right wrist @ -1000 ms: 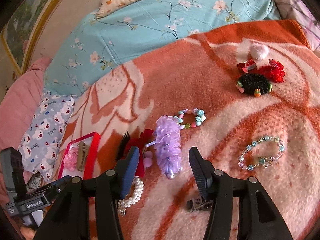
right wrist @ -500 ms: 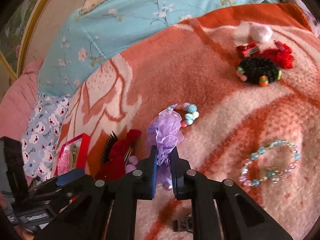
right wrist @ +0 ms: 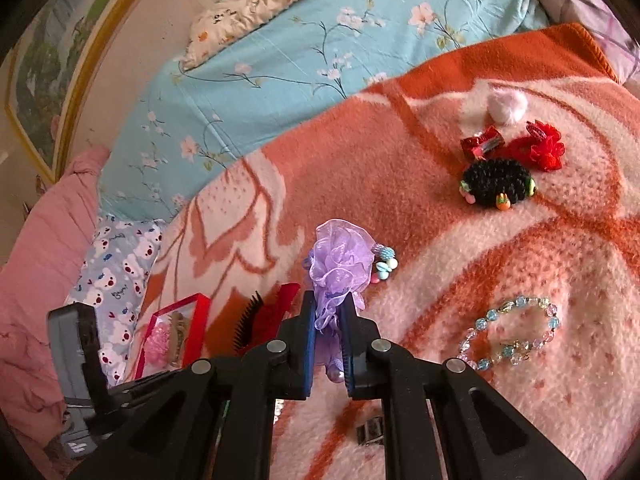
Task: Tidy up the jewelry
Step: 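Grasp the purple scrunchie with the right tool, then grasp the red velvet bow with the left tool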
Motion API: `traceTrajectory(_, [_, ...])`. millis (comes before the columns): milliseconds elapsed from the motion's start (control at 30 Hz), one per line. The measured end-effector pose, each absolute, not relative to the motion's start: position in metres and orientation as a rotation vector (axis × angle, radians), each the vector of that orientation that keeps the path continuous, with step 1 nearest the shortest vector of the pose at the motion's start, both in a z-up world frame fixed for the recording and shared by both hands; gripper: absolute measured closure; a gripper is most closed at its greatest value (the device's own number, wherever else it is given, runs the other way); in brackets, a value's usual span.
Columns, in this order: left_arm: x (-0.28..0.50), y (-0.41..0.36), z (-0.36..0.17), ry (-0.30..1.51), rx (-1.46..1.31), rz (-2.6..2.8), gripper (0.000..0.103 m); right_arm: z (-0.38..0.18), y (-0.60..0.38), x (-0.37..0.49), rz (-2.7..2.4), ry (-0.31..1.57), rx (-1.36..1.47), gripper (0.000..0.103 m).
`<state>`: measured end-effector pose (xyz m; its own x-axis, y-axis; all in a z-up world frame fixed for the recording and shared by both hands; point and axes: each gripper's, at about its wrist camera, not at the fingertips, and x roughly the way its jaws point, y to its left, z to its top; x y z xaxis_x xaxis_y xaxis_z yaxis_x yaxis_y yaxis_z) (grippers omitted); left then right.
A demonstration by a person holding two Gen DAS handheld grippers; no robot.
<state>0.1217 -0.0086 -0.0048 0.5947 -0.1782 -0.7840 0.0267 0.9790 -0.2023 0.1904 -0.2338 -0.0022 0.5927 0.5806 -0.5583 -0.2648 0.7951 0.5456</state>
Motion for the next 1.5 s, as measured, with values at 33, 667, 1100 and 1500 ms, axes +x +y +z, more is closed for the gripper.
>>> traceTrajectory(33, [0.118,-0.006,0.000,0.915,-0.182,-0.117,0.103,0.000,-0.233,0.189,0.516,0.794,0.437,0.093])
traceTrajectory(667, [0.162,-0.019,-0.028,0.997,-0.187,-0.094,0.041,-0.006,-0.248,0.179,0.485,0.805,0.440,0.093])
traceTrajectory(1100, [0.133,-0.014,-0.010,0.933,-0.152,-0.104,0.098,-0.001,-0.245,0.174,0.505,0.792,0.445,0.093])
traceTrajectory(1500, [0.076,0.029,0.034,0.810,-0.212,-0.058,0.099,0.011,-0.213,0.157,0.582,0.790,0.428,0.093])
